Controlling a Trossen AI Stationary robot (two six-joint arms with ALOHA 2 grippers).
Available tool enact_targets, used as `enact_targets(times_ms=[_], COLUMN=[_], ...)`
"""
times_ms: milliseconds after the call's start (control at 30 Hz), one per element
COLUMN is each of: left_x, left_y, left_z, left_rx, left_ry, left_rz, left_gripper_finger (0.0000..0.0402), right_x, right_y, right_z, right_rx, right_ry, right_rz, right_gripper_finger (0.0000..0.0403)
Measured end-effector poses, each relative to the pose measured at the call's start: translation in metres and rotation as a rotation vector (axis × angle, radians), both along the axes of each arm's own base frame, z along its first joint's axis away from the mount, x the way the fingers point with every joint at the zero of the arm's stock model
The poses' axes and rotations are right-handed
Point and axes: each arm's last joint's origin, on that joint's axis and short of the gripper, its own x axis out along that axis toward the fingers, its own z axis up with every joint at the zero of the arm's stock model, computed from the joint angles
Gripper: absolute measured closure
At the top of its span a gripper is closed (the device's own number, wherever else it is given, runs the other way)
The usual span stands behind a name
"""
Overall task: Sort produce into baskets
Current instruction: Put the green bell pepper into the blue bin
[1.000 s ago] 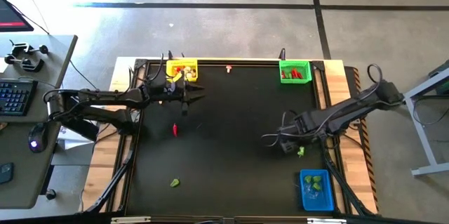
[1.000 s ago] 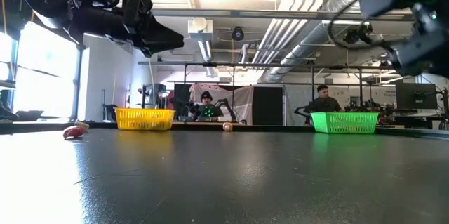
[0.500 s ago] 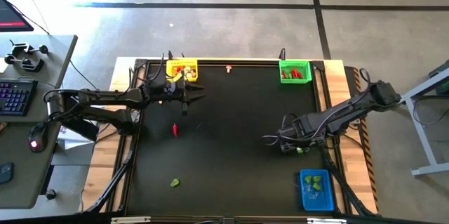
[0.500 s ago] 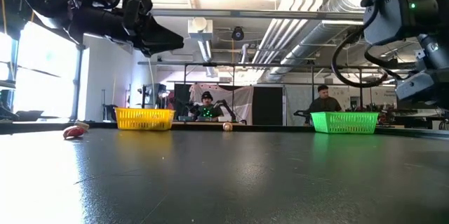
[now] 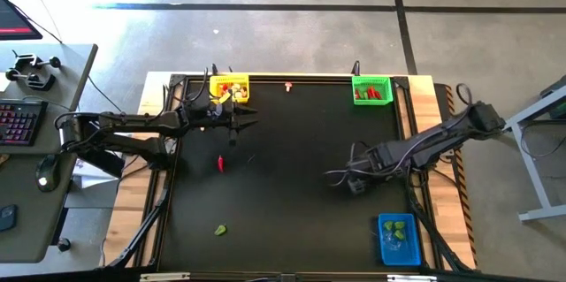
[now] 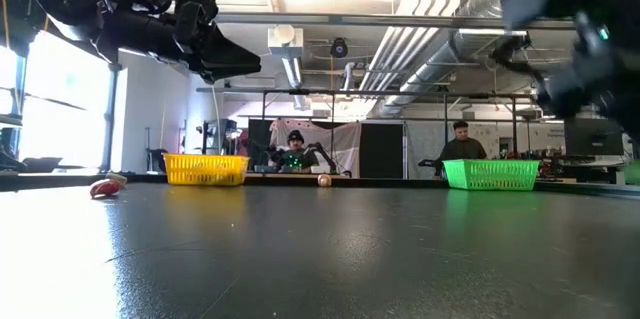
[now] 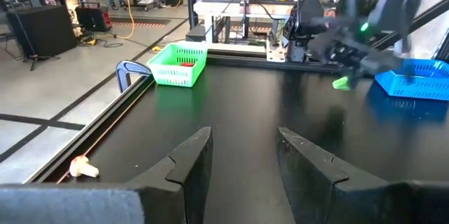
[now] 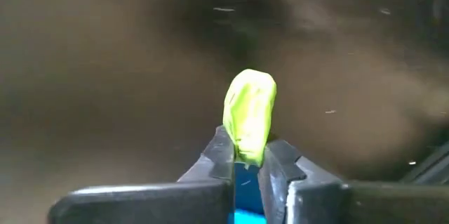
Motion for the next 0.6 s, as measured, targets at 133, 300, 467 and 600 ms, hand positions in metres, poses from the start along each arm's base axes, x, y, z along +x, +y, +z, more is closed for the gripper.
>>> enact_targets(times_ms=[133,300,467,600], left_x=[0.0,0.0,0.0,0.0], left_y=[0.0,0.0,0.0,0.0], left_z=[0.0,0.0,0.001,0.001], left_rx=[0.015,0.038,0.055,0.054], left_ry=[0.002,0.003,-0.002,-0.002], left_rz=[-0.001,-0.005,-0.007,-0.007], left_gripper_finger=[0.026,0.026,0.026,0.026], right_x=[0.016,0.017,-0.009,-0.03], right_y=[0.015,0.057,0.098,0.114], right_z=[0.035,0.073,0.075,0.058], right_rx=[0.03,0.202,0.304,0.325], right_ry=[-0.121,-0.167,0.001,0.154], right_rz=[0.077,0.113,0.002,-0.056], right_gripper_finger=[0.0386,0.0371,0.0375,0.0376])
